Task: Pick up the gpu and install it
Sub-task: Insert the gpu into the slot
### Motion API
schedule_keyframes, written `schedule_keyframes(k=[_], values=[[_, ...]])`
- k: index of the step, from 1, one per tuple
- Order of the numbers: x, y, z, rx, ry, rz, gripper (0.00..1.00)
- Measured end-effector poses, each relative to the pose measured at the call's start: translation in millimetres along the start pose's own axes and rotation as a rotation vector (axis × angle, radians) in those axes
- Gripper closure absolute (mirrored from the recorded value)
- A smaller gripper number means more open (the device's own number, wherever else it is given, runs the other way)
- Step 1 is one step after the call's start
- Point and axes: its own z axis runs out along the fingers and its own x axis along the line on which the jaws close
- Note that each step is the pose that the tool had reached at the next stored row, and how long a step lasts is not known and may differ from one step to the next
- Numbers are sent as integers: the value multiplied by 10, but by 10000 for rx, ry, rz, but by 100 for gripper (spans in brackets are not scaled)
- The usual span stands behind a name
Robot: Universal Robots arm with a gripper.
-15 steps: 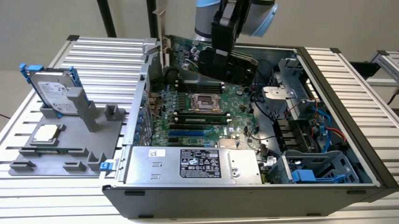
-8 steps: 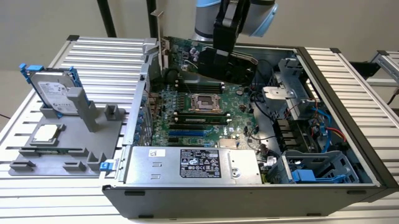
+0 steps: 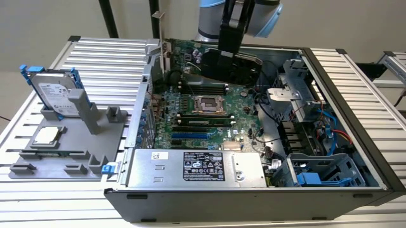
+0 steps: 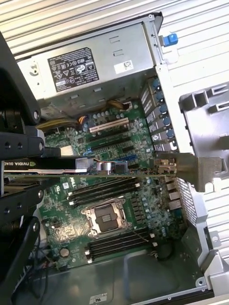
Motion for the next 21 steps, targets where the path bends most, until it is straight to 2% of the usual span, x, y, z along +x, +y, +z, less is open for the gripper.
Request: schedule_keyframes(k=[13, 21], values=[[0, 0, 0, -22, 32, -789, 100], [0, 0, 0, -41, 59, -1451, 100]])
